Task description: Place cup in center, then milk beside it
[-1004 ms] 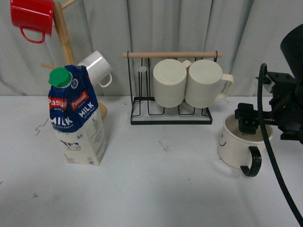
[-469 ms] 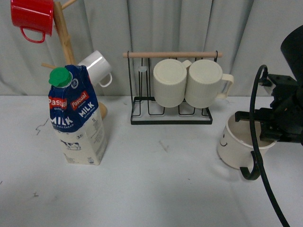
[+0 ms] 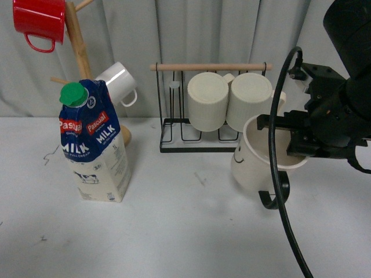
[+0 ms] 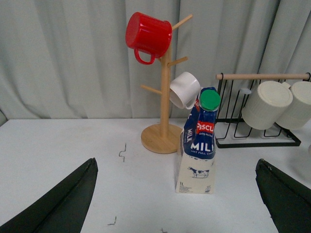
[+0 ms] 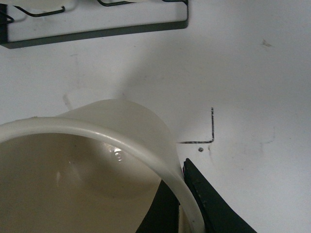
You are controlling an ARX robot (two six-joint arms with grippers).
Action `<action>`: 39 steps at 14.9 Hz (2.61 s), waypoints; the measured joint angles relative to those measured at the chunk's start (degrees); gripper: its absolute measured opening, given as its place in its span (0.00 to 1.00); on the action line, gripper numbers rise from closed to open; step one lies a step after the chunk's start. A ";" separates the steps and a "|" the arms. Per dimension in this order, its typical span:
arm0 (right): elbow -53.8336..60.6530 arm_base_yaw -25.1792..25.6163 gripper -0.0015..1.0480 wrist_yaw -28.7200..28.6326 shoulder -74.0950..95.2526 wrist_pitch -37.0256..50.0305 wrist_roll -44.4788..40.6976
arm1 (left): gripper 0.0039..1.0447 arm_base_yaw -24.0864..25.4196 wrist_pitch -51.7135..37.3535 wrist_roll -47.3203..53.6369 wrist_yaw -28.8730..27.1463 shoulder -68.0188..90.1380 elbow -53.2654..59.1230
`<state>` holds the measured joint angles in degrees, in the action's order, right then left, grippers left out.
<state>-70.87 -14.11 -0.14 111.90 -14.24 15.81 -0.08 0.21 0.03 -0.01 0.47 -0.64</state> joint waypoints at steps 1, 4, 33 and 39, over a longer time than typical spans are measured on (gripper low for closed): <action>-1.03 -1.09 0.03 0.09 0.79 0.09 0.52 | 0.94 0.00 0.00 0.00 0.00 0.00 0.00; -3.69 -3.61 0.03 0.74 3.37 -0.68 1.68 | 0.94 0.00 0.00 0.00 0.00 0.00 0.00; 45.99 -1.16 0.31 15.93 -37.46 63.76 -14.51 | 0.94 0.02 0.00 0.00 0.02 0.00 0.00; 60.39 6.19 0.02 8.26 -53.48 62.16 -15.47 | 0.94 0.02 0.00 0.00 0.02 0.00 0.00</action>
<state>-10.48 -7.92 8.12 58.41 47.92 0.34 -0.05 0.21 0.03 0.01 0.47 -0.64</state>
